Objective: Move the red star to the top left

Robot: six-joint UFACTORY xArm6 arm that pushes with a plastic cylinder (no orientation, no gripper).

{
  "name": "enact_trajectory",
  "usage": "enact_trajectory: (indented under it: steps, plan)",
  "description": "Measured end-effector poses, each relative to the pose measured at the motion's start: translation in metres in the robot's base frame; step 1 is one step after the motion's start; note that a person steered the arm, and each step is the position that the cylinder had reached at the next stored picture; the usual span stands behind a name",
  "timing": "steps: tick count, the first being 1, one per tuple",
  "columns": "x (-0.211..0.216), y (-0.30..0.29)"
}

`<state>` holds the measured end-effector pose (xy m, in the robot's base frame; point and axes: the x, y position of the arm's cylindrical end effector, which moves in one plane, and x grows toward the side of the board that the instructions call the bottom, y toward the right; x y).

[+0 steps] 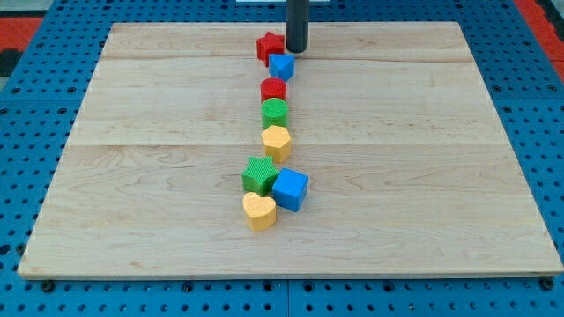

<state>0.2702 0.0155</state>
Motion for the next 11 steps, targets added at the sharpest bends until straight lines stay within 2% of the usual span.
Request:
enact_trajectory:
  steps: [1, 2, 3, 4, 5, 7, 8, 9, 11]
  plan:
    - [0.001, -0.057]
    - [-0.027, -0.055]
    - [-0.028, -0.004]
    - [-0.064, -0.062]
    - [-0.059, -0.120]
    - [-0.012, -0.075]
    - [-0.021, -0.129]
    - [-0.044, -0.152]
    - [-0.044, -0.187]
